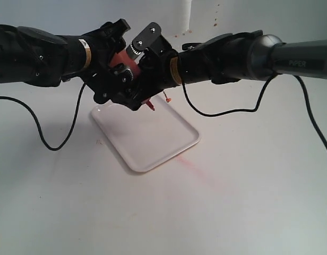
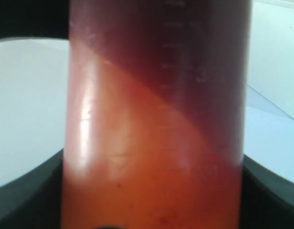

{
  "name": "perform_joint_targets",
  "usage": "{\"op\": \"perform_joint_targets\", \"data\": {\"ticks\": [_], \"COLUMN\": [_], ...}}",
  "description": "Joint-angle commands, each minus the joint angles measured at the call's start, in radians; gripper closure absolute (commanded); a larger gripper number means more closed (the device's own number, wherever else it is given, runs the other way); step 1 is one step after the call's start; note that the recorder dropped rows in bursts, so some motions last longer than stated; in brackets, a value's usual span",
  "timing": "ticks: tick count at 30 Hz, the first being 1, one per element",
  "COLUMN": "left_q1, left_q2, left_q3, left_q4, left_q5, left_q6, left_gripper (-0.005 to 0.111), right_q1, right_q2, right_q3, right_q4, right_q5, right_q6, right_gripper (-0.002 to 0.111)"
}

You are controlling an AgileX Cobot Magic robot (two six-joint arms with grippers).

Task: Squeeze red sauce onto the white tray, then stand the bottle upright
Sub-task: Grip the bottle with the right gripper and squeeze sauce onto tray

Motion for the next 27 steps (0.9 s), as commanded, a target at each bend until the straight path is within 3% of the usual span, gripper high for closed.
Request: {"op": "perform_joint_targets", "data": {"ticks": [1, 4, 8, 27], "left_q1": [-0.009, -0.009, -0.009, -0.009], "left_q2": [-0.023, -0.023, -0.023, -0.023], "left_q3": [-0.008, -0.008, -0.008, -0.008], "left_q4": [0.001, 0.001, 0.001, 0.001], "left_q5": [0.056, 0.063, 0.063, 0.063], "left_q6": [-0.009, -0.009, -0.009, -0.009], "left_gripper": [0.107, 0.107, 0.107, 0.107], "right_q1": [0.03, 0.038, 0.038, 0.038], "right_q2": [-0.004, -0.004, -0.004, -0.004], "right_q3": [-0.008, -0.008, -0.008, -0.008], "right_q4": [0.01, 0.01, 0.01, 0.01], "right_q5": [0.088, 0.101, 0.101, 0.101], "right_q6": [-0.005, -0.007, -0.05, -0.048], "right_gripper": [0.015, 0.044, 0.108, 0.108]}}
